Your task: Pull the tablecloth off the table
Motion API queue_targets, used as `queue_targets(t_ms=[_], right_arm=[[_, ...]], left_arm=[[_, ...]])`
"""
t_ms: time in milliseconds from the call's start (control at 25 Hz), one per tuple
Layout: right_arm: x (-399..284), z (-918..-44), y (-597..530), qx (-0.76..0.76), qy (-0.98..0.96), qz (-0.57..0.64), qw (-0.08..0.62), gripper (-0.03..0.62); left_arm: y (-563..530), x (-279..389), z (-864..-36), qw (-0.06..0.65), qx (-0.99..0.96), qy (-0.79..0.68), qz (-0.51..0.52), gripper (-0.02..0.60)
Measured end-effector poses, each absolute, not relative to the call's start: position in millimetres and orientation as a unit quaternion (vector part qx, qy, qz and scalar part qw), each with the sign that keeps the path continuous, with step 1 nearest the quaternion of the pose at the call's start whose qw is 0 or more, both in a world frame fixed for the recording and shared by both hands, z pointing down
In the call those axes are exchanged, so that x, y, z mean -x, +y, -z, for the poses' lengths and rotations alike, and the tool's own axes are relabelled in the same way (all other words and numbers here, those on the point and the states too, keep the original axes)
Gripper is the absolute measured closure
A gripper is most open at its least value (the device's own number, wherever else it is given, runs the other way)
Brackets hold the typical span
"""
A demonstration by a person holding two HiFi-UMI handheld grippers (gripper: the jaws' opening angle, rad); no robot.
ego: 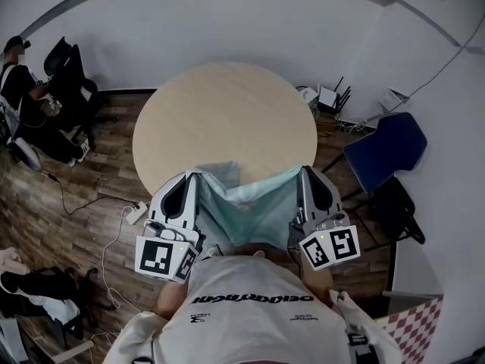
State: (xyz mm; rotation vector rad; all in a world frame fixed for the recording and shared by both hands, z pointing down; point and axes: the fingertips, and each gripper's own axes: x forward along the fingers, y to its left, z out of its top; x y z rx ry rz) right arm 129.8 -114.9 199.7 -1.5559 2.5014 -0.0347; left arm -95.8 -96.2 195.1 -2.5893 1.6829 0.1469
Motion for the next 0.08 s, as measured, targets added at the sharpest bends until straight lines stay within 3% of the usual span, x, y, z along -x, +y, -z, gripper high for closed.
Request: queue_targets(t_ms=[80], right_arm=[[-130.1, -202.6, -117.8, 0.529, 0.843, 0.014, 0.095, 0.559]], left_arm=[[-99.4, 96.2, -197.0, 0.023, 0.838, 0.544, -0.046, 0.566]])
